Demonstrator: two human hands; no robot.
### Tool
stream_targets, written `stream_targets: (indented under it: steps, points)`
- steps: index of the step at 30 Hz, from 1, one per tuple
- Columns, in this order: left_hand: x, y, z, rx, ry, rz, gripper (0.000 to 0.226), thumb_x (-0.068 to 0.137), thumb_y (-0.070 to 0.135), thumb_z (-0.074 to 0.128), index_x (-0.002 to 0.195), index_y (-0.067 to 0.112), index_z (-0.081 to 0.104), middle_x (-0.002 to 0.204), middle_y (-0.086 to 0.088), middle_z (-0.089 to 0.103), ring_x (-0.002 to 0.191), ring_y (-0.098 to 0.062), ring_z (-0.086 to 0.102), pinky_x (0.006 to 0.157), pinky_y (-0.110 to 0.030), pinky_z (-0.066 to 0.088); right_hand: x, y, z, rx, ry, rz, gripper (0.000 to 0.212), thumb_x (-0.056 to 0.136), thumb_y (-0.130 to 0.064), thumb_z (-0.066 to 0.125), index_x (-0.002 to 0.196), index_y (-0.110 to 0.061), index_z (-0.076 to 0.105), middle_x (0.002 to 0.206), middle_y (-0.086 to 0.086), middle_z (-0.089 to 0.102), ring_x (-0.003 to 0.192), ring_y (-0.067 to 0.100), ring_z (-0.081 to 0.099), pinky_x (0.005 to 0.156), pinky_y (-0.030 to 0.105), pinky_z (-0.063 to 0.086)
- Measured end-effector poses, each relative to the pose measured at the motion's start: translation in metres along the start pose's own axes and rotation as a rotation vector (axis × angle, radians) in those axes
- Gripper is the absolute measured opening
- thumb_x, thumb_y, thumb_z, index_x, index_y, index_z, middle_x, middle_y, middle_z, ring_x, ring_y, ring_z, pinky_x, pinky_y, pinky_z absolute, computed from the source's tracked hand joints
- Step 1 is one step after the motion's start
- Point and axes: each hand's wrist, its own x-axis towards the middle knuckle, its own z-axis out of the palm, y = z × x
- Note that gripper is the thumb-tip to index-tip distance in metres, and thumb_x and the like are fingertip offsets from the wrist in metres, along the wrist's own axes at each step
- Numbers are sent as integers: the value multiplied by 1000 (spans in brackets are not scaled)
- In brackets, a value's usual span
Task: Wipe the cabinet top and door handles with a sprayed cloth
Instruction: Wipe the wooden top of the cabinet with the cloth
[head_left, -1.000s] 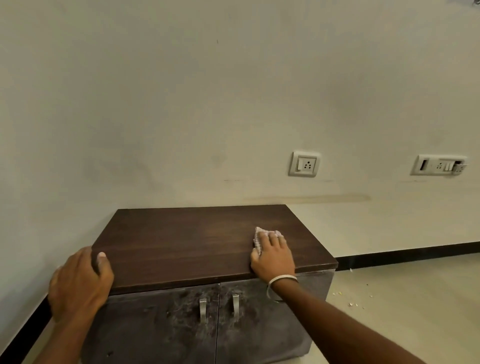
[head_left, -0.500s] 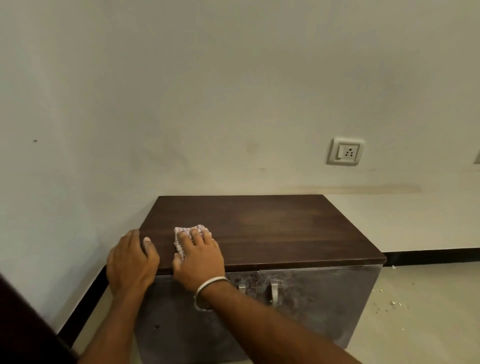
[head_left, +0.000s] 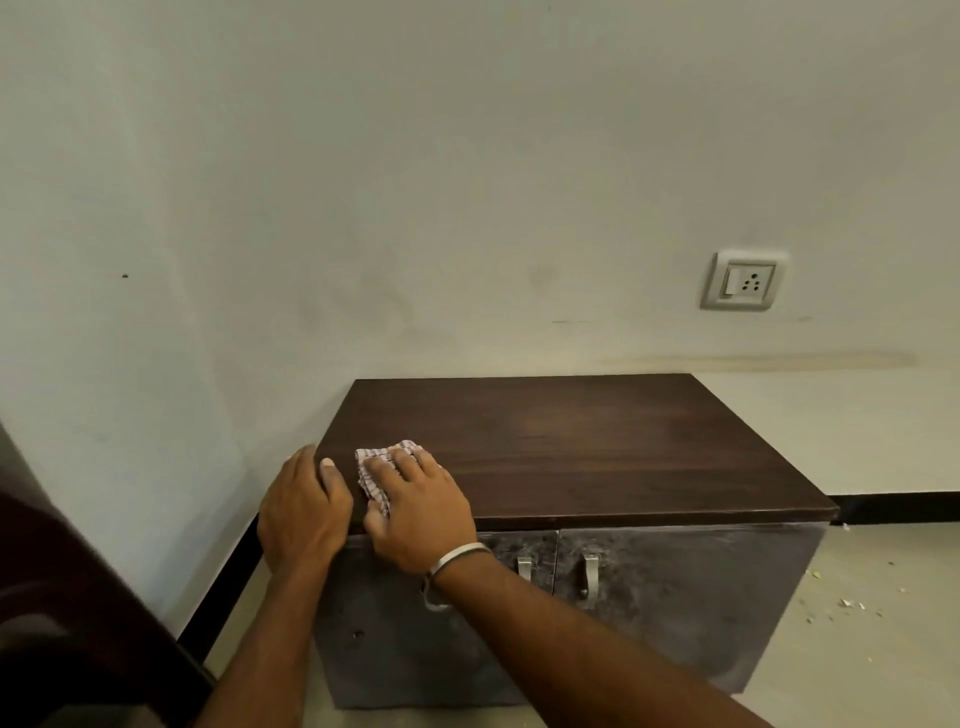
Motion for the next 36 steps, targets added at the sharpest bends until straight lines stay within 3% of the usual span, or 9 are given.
stream_targets:
  steps: [8,12,18,21,26,31,36]
  points:
    - [0,-3,0,44,-17,50,43,100,24,40,136,1,48,136,-23,53,121,-43,51,102,-53,39,-49,94,-67,-107,47,154,59,88,-39,43,144,-22,38,151,6,38,143,25,27,119,39,23]
    - [5,-9,6,77,-33,45,45,100,29,37,135,3,47,133,-24,54,117,-46,52,99,-56,42,-80,144,-104,-173,75,264,67,82,-45,29,144,-20,39,149,7,40,142,24,28,118,37,24]
    - [17,-23,15,82,-45,8,57,94,45,25,131,6,48,127,-25,56,110,-47,55,95,-58,45,-122,203,-153,-225,124,444,60,87,-36,46,144,-20,39,149,6,40,141,25,29,118,33,19]
    - [33,-51,37,76,-51,20,61,92,52,20,125,10,50,118,-24,59,102,-46,57,91,-57,48,-141,226,-174,-247,125,539,59,91,-35,47,147,-22,33,152,3,34,144,22,23,118,32,16]
    - [52,-87,63,27,-70,0,72,89,67,15,127,15,49,122,-21,58,106,-44,55,97,-57,44,-156,244,-191,-221,158,633,57,92,-35,47,146,-24,34,152,3,35,142,23,27,118,35,19]
    - [36,-63,40,60,-55,18,66,91,62,17,125,15,49,120,-21,59,103,-45,57,92,-57,48,-155,245,-188,-200,200,674,56,91,-34,49,144,-23,38,150,5,38,141,24,28,118,35,19]
    - [9,-15,4,103,-63,4,52,97,42,29,131,7,48,126,-25,57,108,-47,56,92,-58,46,-154,242,-181,-124,293,789,57,87,-36,55,142,-24,42,151,14,32,139,30,32,116,41,29]
